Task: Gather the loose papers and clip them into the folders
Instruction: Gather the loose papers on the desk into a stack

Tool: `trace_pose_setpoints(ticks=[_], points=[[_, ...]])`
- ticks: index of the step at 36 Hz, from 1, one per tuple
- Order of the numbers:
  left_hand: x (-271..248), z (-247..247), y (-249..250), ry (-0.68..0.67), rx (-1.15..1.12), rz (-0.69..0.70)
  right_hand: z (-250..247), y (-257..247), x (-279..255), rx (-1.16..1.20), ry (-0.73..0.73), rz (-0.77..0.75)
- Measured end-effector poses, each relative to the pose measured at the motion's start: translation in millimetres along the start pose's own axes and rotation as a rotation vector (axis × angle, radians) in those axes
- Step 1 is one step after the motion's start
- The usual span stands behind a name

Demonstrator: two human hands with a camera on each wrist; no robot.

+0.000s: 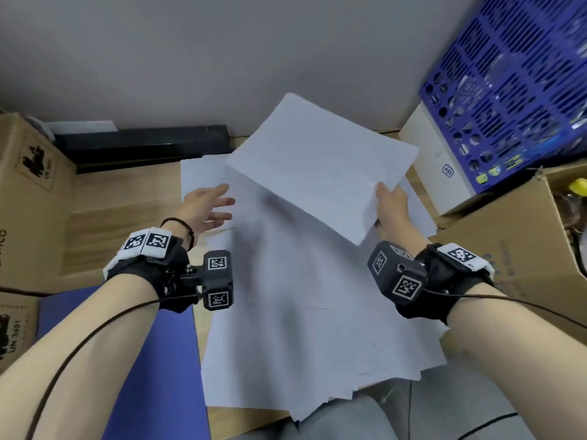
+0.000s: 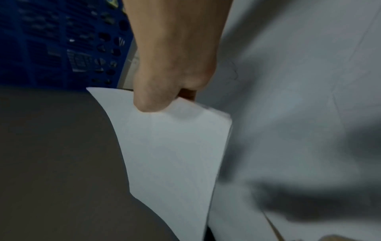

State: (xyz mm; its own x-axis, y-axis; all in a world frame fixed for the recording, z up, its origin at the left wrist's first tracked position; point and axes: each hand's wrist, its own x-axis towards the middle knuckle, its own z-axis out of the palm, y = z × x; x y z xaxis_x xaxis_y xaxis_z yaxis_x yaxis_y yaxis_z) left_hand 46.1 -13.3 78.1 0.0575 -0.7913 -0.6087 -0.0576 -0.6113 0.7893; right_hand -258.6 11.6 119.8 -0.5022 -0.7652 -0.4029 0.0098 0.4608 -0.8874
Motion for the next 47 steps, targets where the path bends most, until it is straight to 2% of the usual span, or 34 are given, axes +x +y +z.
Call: trace_pose_setpoints(ticks=[4, 7, 9, 12, 14, 20, 25, 29, 34, 36, 42, 47], points=[[-11, 16, 7, -0.172, -0.132, 0.029, 12, 1, 0, 0.202, -0.041, 0.087], [-20, 34, 12, -0.291, -0.168, 0.077, 27, 5, -8, 0.265, -0.129, 0.096], [-20, 45, 12, -0.233, -0.144, 0.113, 36, 9, -15, 0.242, -0.215, 0.101], [-10, 48, 10, -0.057, -0.170, 0.151, 41, 16, -18, 0.088, -0.373, 0.128], [-5, 42, 8, -0.020, -0.173, 0.151, 35, 20, -16, -0.015, -0.457, 0.149], [-6, 13, -12, -0.079, -0.081, 0.096, 16, 35, -6, -0.066, -0.519, 0.279], [-11, -8, -26, -0.164, -0.049, 0.062, 11, 43, -10, -0.027, -0.683, 0.494], [-24, -20, -18, -0.291, -0.042, 0.081, 21, 38, -12, -0.096, -0.808, 0.542], [-33, -40, -20, -0.391, 0.079, 0.037, 41, 25, -12, -0.297, -0.869, 0.519], [-36, -48, -27, -0.390, 0.092, 0.008, 52, 21, -14, -0.356, -0.896, 0.520], [-42, -65, -48, -0.195, -0.010, 0.006, 87, 34, -25, -0.297, -0.981, 0.361], [-47, -72, -46, -0.044, -0.037, 0.064, 110, 35, -30, -0.371, -0.959, 0.191]])
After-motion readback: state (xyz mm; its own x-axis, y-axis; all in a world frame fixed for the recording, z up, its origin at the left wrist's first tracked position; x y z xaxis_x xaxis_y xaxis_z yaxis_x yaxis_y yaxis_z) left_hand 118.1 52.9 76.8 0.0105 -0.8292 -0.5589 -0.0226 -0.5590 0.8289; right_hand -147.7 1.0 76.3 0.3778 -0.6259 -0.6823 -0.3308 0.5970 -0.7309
